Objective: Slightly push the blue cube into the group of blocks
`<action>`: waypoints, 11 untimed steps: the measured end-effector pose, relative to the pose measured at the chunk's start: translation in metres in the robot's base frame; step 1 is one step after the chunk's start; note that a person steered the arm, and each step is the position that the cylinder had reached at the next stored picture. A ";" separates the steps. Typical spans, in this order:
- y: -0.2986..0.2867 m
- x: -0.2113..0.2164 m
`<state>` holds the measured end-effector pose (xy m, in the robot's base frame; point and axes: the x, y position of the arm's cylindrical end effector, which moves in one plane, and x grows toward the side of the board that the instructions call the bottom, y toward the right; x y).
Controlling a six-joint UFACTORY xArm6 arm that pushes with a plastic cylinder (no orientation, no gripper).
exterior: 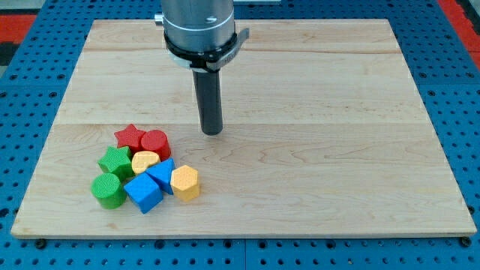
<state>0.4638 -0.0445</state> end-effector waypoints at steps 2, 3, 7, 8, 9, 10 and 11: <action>0.021 0.035; 0.038 0.069; -0.071 0.133; -0.091 0.105; -0.084 0.112; -0.079 0.112; -0.079 0.112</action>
